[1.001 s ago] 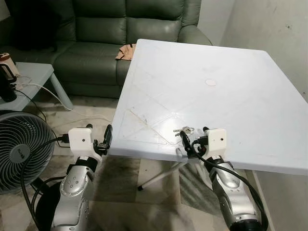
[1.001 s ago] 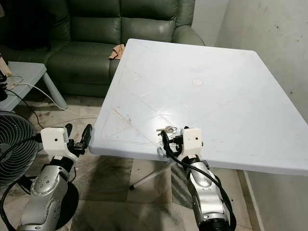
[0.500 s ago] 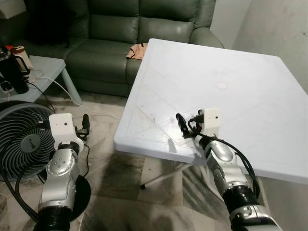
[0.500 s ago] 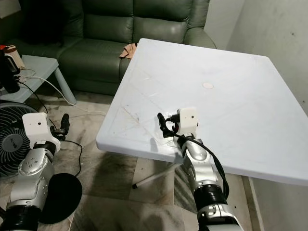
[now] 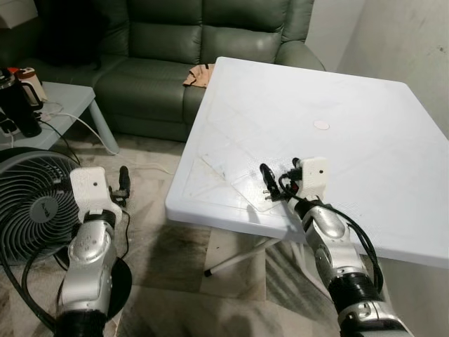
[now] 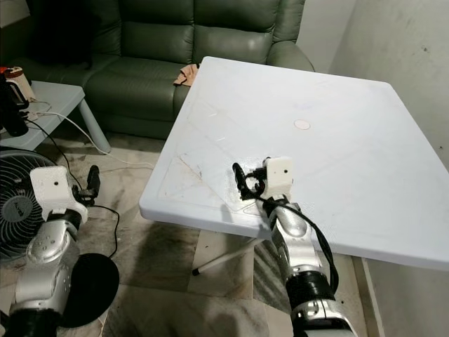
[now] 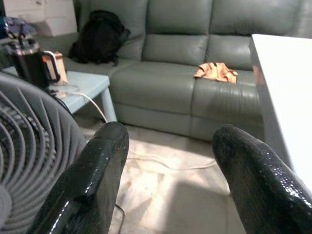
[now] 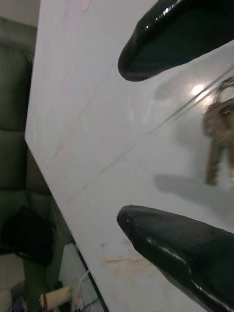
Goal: Hang keys on a hook
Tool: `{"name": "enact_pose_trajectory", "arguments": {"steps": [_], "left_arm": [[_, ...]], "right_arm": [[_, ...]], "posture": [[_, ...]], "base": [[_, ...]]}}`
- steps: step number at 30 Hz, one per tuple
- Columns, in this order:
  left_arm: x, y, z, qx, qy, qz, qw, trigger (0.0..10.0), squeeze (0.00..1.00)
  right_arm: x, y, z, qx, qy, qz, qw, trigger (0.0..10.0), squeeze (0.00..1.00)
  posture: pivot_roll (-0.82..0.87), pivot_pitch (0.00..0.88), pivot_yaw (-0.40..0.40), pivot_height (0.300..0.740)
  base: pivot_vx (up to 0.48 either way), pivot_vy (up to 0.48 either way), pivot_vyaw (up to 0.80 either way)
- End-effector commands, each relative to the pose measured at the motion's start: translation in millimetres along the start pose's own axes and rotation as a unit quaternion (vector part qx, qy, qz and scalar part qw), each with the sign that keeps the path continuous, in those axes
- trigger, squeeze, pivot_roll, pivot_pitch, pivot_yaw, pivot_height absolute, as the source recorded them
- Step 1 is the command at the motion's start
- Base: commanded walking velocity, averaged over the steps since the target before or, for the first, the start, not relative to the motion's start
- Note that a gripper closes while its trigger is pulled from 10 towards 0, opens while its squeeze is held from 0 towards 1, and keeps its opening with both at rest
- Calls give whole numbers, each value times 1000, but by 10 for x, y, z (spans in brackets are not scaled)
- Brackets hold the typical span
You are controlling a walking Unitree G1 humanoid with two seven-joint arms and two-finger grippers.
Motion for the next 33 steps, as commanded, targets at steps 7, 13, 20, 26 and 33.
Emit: {"name": "enact_pose_trajectory", "arguments": {"steps": [7,13,20,26,33], "left_arm": [[-52,-264,-76,-5,-2,5,1000,10000,0],[-2,-266,-61,-5,1,-1,1000,10000,0],[54,-283,-124,-22,2,-8,1000,10000,0],[35,-341,-404,-74,14,-8,997,10000,0],[39,-439,-733,-127,16,-8,992,10000,0]], "right_arm": [[-49,-207,31,4,4,-9,1000,10000,0],[-46,-238,45,-1,5,-6,1000,10000,0],[4,-235,79,17,-27,-5,999,10000,0],[-21,-161,63,23,-57,17,998,10000,0],[-1,19,78,78,-95,43,991,10000,0]], "posture": [[-9,87,-49,740],[-6,90,-50,740],[-5,94,-53,740],[3,104,-59,740],[3,113,-62,740]], "base": [[0,0,0],[0,0,0],[0,0,0],[0,0,0],[0,0,0]]}}
Point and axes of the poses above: a point about 5 cm out from each wrist's last joint towards the gripper, its own y axis pointing out of the wrist towards the gripper, its own x axis along the axis of the wrist's last joint, z = x × y, the point moved 4 cm from there along y, pointing out of the wrist towards the gripper, and after that the axes turned 7 degrees about y, right-handed, at the moved point
